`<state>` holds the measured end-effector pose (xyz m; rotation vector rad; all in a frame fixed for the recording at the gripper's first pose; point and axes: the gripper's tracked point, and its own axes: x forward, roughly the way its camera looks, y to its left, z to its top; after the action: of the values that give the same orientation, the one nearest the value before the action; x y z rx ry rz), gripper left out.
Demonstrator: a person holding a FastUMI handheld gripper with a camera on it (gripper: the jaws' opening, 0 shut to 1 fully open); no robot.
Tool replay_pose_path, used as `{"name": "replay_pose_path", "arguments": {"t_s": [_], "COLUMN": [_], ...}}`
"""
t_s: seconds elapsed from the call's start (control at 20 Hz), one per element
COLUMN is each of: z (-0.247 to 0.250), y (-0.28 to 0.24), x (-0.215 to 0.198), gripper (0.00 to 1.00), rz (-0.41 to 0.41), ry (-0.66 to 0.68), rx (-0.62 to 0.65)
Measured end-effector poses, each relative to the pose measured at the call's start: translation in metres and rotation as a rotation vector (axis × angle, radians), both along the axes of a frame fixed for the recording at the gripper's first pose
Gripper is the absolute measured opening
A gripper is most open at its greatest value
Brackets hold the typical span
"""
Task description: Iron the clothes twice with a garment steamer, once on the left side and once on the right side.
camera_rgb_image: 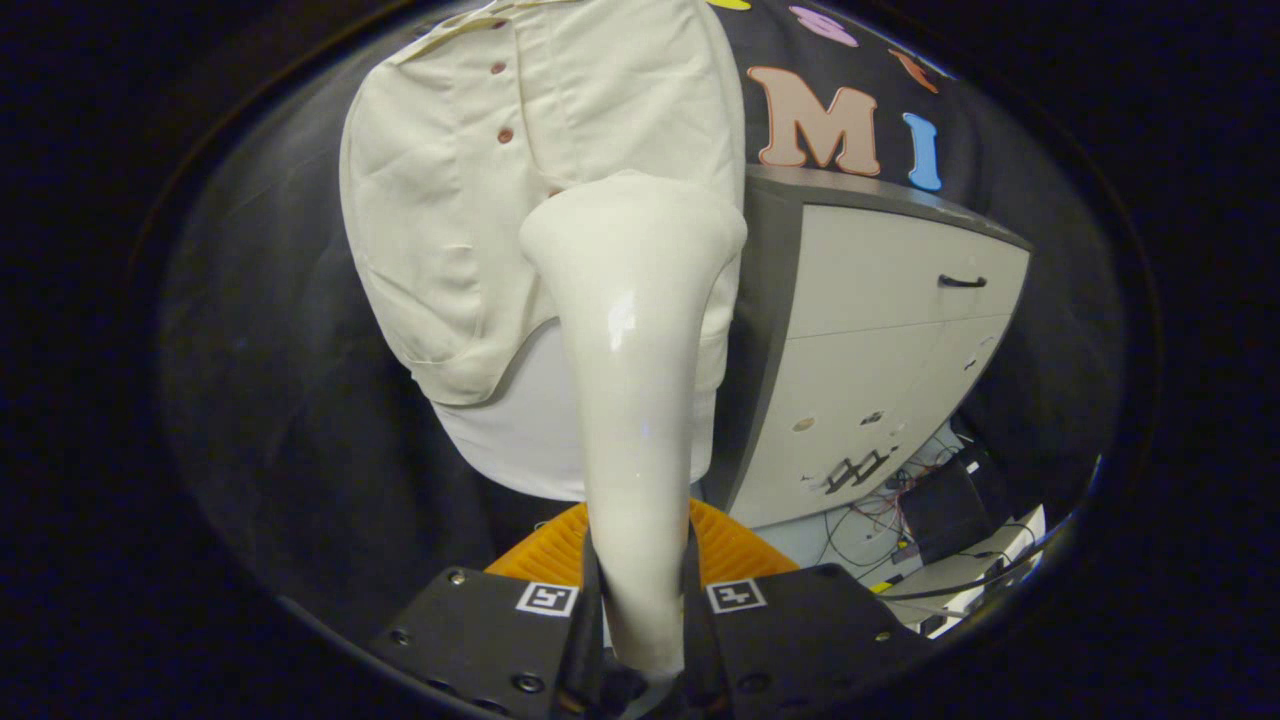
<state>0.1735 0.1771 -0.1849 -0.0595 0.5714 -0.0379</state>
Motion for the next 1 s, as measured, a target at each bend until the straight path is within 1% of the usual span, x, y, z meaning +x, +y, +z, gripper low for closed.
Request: {"name": "replay_pose_path", "arguments": {"t_s": [0.2,0.3,0.5,0.65,0.85,1.0], "z": [0.032,0.059,0.109,0.144,0.178,0.191], "y": [-0.014,-0.022,-0.036,-0.049,-0.073,-0.088], "x": [-0.02,-0.026,-0.042,-0.062,-0.087,-0.11], "gripper": [0.33,0.33,0.32,0.32,0.32,0.32], "rz": [-0.001,0.002,0.052,0.09,0.108,0.144], "ry": [-0.069,-0.141,-0.253,-0.314,-0.384,-0.437], "rx": [0.022,0.039,0.022,0.041,0.083,0.102]}}
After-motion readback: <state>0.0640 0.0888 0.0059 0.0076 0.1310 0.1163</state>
